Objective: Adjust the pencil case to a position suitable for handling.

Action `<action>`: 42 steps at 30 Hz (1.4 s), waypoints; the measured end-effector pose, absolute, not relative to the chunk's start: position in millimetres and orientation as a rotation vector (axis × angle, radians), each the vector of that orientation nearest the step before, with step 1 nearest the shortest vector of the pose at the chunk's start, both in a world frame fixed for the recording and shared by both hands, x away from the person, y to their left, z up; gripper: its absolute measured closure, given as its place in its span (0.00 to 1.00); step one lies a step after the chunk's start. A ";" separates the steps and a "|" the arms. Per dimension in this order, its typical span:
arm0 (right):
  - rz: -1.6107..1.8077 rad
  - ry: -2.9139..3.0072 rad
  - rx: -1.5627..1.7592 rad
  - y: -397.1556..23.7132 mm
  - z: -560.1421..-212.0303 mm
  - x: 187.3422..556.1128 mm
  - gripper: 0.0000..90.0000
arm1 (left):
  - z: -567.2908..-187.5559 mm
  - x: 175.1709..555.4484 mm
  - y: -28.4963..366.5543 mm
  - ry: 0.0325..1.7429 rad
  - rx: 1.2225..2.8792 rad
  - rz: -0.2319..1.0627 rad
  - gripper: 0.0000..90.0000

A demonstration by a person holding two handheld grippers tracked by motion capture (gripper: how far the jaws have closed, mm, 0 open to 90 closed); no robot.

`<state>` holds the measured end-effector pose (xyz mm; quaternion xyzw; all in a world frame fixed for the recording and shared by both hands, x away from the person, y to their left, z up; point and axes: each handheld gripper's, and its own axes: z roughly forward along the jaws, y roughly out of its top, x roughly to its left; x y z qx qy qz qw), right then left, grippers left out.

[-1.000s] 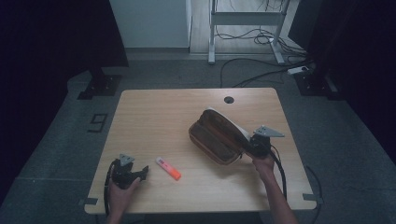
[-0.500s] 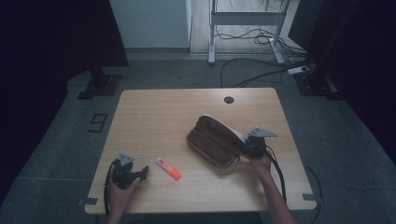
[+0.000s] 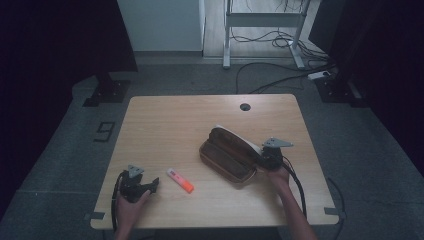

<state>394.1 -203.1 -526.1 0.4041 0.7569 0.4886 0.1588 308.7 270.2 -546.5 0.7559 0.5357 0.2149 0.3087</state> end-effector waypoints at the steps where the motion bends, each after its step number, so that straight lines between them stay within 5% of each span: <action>1: 1.388 2.168 1.156 -203.3 -526.6 394.3 0.85 | -546.5 308.7 270.2 1.416 1.998 0.568 0.22; 7: 1.373 2.170 1.146 -203.0 -526.7 394.1 0.79 | -546.5 308.7 270.2 1.416 1.998 0.567 0.22; 11: 1.346 2.147 1.149 -202.6 -524.3 392.1 0.57 | -546.5 308.7 270.2 1.416 1.998 0.568 0.22; 19: 1.375 2.079 1.190 -209.4 -514.9 388.1 0.42 | -546.5 308.7 270.2 1.416 1.998 0.567 0.22; 42: 1.492 1.970 1.126 -210.3 -473.9 358.5 0.38 | -546.5 308.7 270.3 1.416 1.998 0.567 0.22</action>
